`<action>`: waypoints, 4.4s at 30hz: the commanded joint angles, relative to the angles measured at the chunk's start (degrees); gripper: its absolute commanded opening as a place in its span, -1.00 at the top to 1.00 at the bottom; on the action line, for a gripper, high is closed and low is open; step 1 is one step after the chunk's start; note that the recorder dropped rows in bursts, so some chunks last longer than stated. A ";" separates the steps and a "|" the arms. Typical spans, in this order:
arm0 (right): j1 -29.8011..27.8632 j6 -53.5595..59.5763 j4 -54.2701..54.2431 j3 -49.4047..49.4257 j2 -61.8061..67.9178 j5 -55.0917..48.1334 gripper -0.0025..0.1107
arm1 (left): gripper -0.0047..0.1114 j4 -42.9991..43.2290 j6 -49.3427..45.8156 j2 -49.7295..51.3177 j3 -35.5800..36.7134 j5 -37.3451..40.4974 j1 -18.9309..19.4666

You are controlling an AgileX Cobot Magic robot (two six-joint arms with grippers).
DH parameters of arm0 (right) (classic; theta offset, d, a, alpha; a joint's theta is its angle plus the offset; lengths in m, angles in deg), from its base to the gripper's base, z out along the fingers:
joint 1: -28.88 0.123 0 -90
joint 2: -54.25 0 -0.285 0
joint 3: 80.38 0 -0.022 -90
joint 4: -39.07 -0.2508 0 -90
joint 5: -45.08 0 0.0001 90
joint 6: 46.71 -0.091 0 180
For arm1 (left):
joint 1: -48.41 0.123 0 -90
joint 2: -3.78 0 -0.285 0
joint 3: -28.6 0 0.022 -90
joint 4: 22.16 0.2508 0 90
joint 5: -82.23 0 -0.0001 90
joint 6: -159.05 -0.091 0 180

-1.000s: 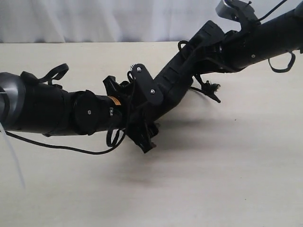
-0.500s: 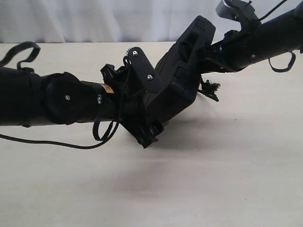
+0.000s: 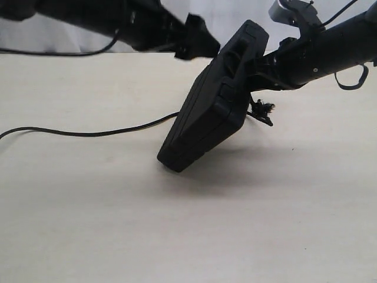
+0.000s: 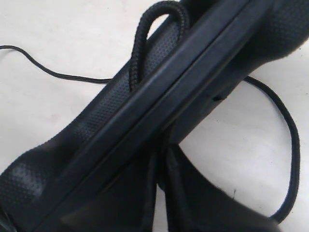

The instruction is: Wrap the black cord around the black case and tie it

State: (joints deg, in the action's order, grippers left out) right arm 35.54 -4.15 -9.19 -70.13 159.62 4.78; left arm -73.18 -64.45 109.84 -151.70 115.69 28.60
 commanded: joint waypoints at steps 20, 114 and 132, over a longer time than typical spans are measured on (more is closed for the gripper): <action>-0.16 0.26 -0.24 -0.26 -0.14 1.22 0.88 | 0.16 -15.68 13.53 30.87 -29.23 17.89 3.82; 0.14 51.67 -32.26 14.36 1.28 11.50 0.88 | -0.03 47.45 42.25 20.35 -22.20 36.50 14.75; 0.14 51.67 -32.26 14.36 1.41 9.85 0.88 | -0.03 48.62 107.62 20.35 -5.52 36.50 26.55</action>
State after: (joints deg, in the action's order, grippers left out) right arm 35.64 47.76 -40.73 -55.31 161.83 16.31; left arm -22.97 38.21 130.39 -157.76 151.96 54.98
